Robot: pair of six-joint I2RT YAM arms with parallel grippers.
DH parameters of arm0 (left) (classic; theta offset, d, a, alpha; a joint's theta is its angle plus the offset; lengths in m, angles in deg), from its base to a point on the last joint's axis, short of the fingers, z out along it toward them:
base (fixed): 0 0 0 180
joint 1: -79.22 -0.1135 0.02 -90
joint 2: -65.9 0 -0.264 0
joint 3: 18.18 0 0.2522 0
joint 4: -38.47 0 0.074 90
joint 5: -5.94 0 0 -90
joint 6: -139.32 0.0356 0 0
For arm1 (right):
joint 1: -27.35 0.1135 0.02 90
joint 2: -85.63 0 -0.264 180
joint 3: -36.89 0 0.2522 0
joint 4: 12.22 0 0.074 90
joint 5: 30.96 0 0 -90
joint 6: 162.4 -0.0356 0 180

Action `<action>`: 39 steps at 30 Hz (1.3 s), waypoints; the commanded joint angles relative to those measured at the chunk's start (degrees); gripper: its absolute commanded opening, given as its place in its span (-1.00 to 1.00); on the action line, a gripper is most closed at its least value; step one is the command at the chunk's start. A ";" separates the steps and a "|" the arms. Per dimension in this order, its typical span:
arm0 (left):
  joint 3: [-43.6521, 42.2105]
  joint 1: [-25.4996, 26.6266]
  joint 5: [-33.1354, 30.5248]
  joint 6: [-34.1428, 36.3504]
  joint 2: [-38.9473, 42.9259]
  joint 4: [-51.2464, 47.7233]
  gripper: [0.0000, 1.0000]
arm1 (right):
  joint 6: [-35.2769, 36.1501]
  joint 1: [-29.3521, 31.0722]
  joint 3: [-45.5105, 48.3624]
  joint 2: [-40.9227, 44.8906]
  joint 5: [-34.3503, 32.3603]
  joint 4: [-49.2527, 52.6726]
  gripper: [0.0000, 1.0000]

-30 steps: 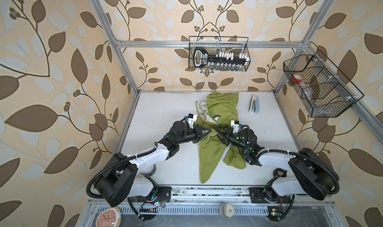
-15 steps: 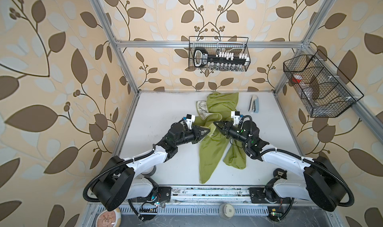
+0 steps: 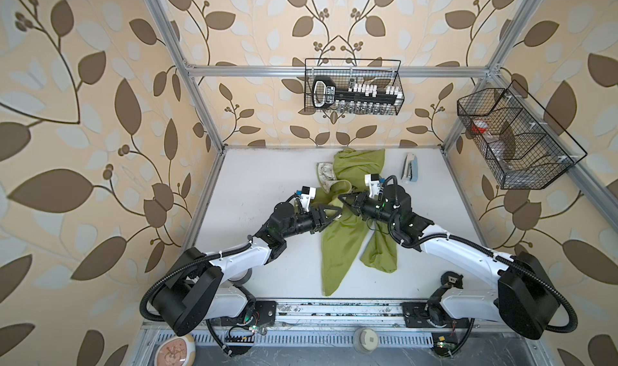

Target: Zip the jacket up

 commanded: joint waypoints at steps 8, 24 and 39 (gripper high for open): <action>1.91 -0.31 2.04 4.75 1.62 -0.21 -0.05 | 2.54 0.22 -2.16 1.46 -2.09 7.69 -1.00; 3.20 -0.36 4.06 5.78 -0.85 -1.21 -0.49 | 4.28 -0.74 -2.14 2.52 -1.83 10.82 -1.00; 4.28 -0.32 5.37 5.78 -3.10 -1.26 -0.42 | 5.23 -1.60 -2.33 2.44 -0.96 11.76 -1.00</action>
